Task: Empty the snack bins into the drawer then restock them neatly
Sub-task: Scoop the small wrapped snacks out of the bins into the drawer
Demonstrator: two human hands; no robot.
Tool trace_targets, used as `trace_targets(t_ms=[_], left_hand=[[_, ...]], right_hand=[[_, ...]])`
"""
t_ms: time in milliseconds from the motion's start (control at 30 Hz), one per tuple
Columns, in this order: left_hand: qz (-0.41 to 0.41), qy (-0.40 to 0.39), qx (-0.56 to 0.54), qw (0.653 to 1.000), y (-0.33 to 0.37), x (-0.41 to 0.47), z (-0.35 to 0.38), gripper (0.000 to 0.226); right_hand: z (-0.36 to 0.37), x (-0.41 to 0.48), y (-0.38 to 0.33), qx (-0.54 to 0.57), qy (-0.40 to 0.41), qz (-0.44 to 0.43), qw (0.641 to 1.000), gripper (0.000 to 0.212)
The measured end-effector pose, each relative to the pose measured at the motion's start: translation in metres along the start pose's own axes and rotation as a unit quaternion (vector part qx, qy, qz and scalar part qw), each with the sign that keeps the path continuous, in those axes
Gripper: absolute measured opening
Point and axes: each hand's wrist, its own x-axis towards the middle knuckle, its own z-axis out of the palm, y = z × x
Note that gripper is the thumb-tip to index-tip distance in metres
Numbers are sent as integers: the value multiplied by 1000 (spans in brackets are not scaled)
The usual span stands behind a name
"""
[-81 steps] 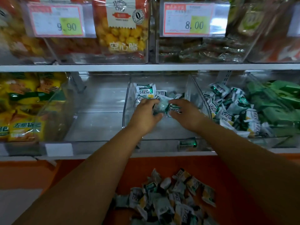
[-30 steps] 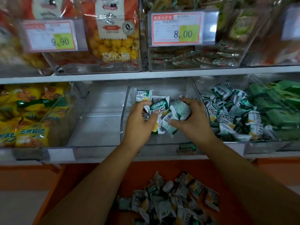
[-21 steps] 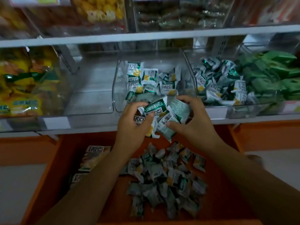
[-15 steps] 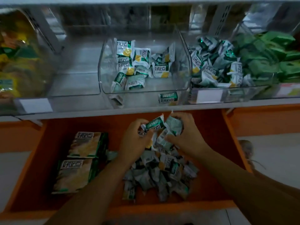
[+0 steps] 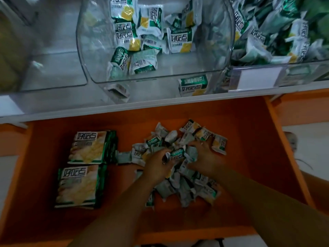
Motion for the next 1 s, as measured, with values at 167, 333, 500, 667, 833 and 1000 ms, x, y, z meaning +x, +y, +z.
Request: trace_targets(t_ms=[167,333,500,667,833,1000], left_hand=[[27,12,36,999,1,-5,-16,55],[100,122,31,987,36,-37,-53,39],[253,283,32,925,89,-95,-112,27],[314,358,27,879,132,-112,-181,29],[242,311,77,916,158,-60,-226,37],[135,259,153,944,158,8,-236,62]], right_hand=[[-11,-4,-1,-2,6,12,1000,90],[-41,-30,-31,21,82,-43,995,70],[-93,-86,-82,109,197,-188,956,26],[-162,-125,-130,183,254,-285,906,13],[-220,-77,-162,95,247,-276,924,23],[-239,2,-181,31,260,-184,947,43]])
